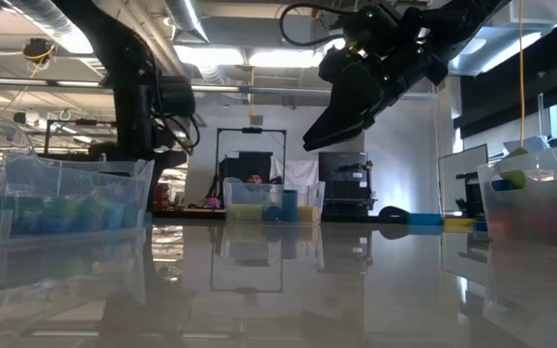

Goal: Sort blocks by size
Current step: Put the blue rectangular block into the bottom left transparent bin

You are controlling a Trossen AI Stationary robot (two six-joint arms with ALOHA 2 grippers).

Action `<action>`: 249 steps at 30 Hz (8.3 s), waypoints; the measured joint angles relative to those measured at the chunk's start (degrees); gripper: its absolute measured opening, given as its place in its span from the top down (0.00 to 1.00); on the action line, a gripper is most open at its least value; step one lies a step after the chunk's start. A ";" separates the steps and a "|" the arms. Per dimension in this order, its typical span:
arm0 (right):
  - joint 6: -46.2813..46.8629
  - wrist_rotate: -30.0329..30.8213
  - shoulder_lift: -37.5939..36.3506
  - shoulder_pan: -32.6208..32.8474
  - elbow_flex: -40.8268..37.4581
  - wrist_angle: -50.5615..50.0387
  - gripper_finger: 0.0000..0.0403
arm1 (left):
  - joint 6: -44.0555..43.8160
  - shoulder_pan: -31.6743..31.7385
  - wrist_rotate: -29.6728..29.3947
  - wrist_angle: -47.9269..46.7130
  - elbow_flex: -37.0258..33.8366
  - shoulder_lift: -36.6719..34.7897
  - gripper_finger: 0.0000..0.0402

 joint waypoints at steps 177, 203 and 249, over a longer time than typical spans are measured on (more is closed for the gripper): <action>1.49 -1.07 0.00 0.00 0.00 0.89 0.44 | 15.48 -1.66 -16.76 -2.64 -5.33 6.33 0.99; 1.50 -1.09 0.00 0.00 -0.01 0.46 0.44 | 18.06 -12.00 6.56 -6.64 1.90 -1.52 0.99; 1.38 -1.11 -0.02 -0.02 -0.02 -2.63 0.44 | 97.21 -8.99 5.69 -8.06 2.95 4.51 0.52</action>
